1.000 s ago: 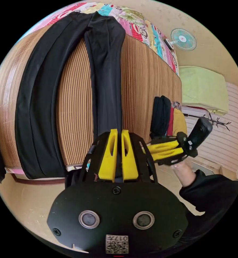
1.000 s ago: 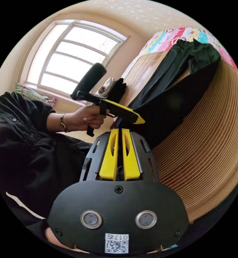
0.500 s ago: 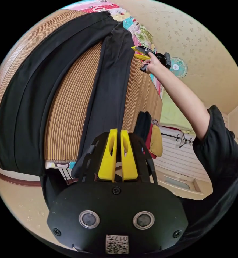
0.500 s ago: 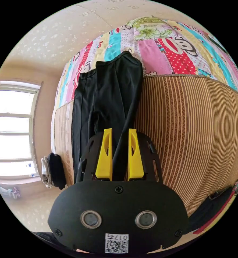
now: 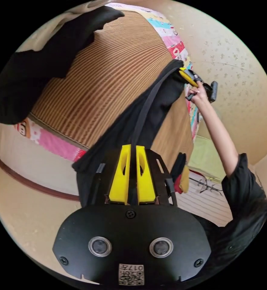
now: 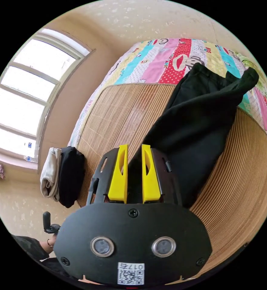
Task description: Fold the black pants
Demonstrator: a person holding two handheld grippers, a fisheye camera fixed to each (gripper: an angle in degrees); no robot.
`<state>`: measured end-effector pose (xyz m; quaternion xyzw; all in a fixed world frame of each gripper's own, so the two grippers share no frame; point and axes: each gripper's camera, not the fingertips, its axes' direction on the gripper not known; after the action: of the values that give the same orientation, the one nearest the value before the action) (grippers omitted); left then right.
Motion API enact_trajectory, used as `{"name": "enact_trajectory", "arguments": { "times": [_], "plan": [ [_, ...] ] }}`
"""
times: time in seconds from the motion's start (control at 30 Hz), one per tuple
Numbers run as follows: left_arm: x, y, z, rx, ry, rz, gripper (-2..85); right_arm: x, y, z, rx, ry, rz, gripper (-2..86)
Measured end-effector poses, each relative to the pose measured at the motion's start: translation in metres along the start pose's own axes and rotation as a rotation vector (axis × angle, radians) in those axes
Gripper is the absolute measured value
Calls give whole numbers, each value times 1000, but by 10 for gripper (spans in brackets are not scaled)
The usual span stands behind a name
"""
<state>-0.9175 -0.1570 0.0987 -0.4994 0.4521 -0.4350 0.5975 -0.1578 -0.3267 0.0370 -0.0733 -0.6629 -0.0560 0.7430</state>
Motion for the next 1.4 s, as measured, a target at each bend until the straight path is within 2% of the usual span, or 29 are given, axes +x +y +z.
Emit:
{"name": "enact_trajectory", "arguments": {
  "times": [0.03,0.2,0.3,0.37,0.5,0.63,0.73,0.8,0.9,1.0,1.07,1.2,1.4],
  "plan": [
    [-11,-8,7,-37,-70,10,42,-9,27,6,-22,-11,-31,85],
    [-20,-12,40,-144,-79,82,61,-15,186,31,-201,60,-53,94],
    [-9,-2,51,-131,-158,131,73,3,280,55,-309,36,72,100],
    [-6,4,58,-112,-191,122,80,8,331,55,-242,-44,174,102],
    [-6,9,77,-126,-271,111,76,4,354,74,-276,-209,288,98],
    [4,17,99,-184,-275,190,41,-5,359,55,-249,-166,258,47],
    [12,34,94,-233,-172,260,25,-13,376,9,-151,-182,257,37],
    [13,54,90,-217,-123,277,21,-17,390,-1,-151,-154,245,35],
    [10,82,105,-209,-198,240,21,-8,412,23,-208,-159,288,37],
    [8,97,136,-278,-252,200,37,14,416,37,-268,-131,378,45],
    [13,106,132,-211,-318,175,49,20,412,25,-215,-184,361,62],
    [32,103,107,-49,-320,207,58,33,399,1,-145,-149,358,83],
    [61,45,120,52,-204,312,100,103,350,-6,17,-286,467,114]
  ]
}}
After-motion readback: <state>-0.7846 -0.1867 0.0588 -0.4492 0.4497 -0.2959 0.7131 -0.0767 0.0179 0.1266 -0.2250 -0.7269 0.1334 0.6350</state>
